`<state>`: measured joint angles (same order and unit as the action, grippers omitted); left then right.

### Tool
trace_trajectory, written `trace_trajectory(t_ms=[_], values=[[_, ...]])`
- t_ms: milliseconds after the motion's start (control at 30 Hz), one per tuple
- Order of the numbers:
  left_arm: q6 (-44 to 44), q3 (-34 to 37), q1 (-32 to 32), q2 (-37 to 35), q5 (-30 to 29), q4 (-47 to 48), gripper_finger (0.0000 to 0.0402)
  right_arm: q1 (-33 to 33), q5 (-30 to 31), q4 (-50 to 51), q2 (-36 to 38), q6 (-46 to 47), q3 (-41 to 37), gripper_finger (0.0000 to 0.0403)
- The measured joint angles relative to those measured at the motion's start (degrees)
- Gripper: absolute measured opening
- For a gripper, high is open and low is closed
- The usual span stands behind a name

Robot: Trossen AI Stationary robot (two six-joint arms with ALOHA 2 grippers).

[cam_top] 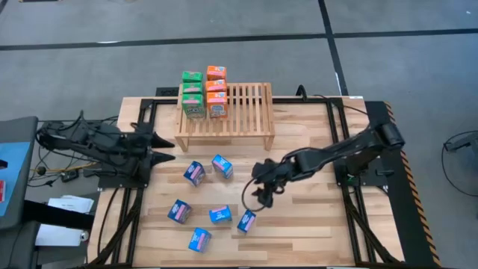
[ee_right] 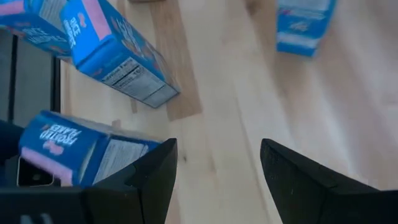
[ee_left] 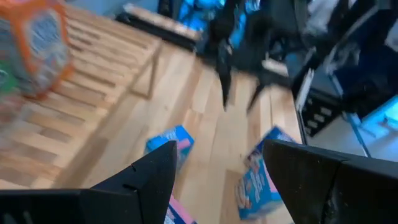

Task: Stack cereal on shelf
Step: Put the top light blue cereal box on the shelf

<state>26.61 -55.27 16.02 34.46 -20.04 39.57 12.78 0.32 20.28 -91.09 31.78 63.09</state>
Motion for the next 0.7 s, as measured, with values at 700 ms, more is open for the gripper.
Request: trace_trajectory(t_ms=[700], values=[[0.03, 0.04, 2.07, -3.76, -4.17, 2.19, 0.0228, -6.26, -1.88, -15.77, -12.37, -2.98, 2.05, 0.0325]])
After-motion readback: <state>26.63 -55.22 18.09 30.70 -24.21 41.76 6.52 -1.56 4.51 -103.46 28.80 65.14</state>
